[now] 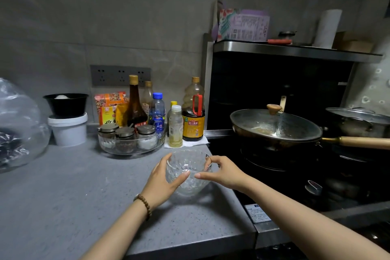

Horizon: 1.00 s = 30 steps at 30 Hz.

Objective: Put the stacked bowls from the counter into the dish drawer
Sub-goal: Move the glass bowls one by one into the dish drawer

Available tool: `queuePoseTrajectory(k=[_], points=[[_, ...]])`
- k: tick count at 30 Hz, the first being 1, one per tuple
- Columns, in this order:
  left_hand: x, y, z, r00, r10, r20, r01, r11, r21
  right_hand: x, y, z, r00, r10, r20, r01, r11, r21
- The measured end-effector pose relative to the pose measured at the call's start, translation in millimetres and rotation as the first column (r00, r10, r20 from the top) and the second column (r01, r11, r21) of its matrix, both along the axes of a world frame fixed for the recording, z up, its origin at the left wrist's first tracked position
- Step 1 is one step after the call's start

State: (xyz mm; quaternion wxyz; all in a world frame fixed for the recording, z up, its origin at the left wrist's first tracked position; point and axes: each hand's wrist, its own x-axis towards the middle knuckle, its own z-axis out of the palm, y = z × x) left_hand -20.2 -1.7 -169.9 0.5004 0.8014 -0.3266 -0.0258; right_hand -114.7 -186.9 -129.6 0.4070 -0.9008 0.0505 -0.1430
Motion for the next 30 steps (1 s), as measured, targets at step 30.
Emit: queuePoseTrajectory(k=[30], points=[[-223.3,-224.2,-3.1,0.625,-0.607,-0.491,0.481,0.795,-0.37,-287.6,-157.1,17.4,0.991,-0.133,0.018,0.118,0.93,0.349]])
